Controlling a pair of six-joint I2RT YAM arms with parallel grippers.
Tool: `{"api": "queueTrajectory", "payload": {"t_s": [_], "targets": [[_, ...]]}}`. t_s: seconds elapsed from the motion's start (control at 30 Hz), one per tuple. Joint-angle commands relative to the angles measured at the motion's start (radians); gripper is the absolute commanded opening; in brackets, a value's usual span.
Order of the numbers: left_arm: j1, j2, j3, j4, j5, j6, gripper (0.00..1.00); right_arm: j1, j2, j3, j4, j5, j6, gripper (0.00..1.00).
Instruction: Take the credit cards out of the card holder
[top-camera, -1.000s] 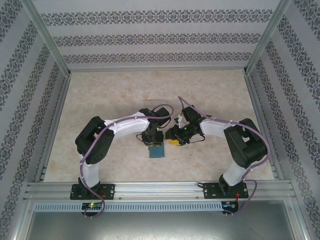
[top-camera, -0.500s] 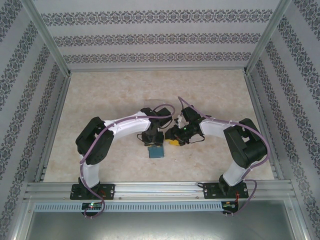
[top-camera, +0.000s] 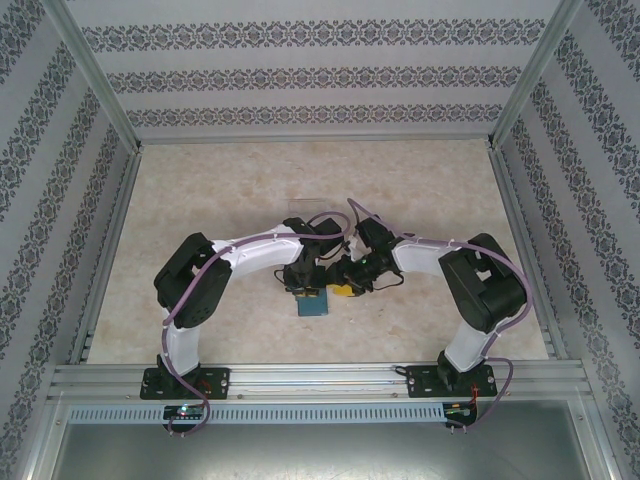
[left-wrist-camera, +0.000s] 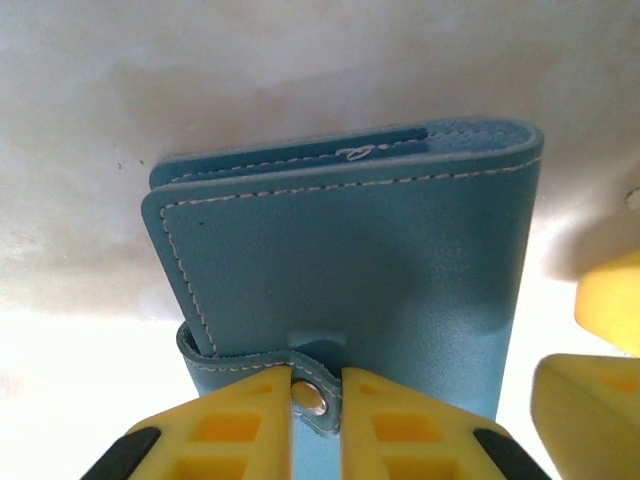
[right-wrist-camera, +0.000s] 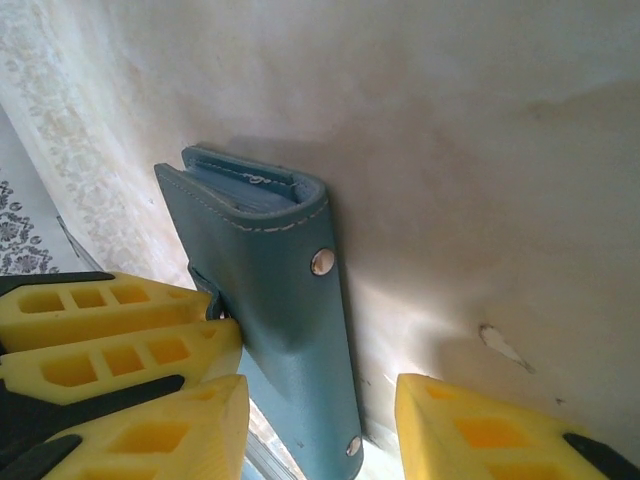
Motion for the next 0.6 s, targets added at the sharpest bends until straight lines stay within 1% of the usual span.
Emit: {"api": "queueTrajectory", "payload": {"t_s": [0.0, 0.1, 0.23, 0.3, 0.37, 0.57], "targets": [[-0.010, -0.001, -0.027, 0.013, -0.021, 0.025, 0.13, 0.018, 0.022, 0.002, 0.048, -0.036, 0.019, 0.42], [-0.011, -0.010, -0.021, 0.017, -0.018, 0.037, 0.11, 0.033, 0.039, 0.009, 0.058, -0.037, 0.024, 0.41], [-0.010, -0.016, -0.019, 0.014, -0.016, 0.046, 0.08, 0.044, 0.058, 0.012, 0.068, -0.026, 0.032, 0.38], [-0.010, -0.021, -0.018, 0.013, -0.017, 0.050, 0.07, 0.047, 0.064, 0.012, 0.073, -0.017, 0.034, 0.34], [-0.009, -0.028, -0.016, 0.011, -0.021, 0.055, 0.06, 0.052, 0.068, 0.013, 0.075, -0.006, 0.036, 0.27], [-0.008, -0.043, -0.015, -0.031, -0.049, 0.066, 0.05, 0.052, 0.064, 0.008, 0.065, 0.033, 0.038, 0.11]]}}
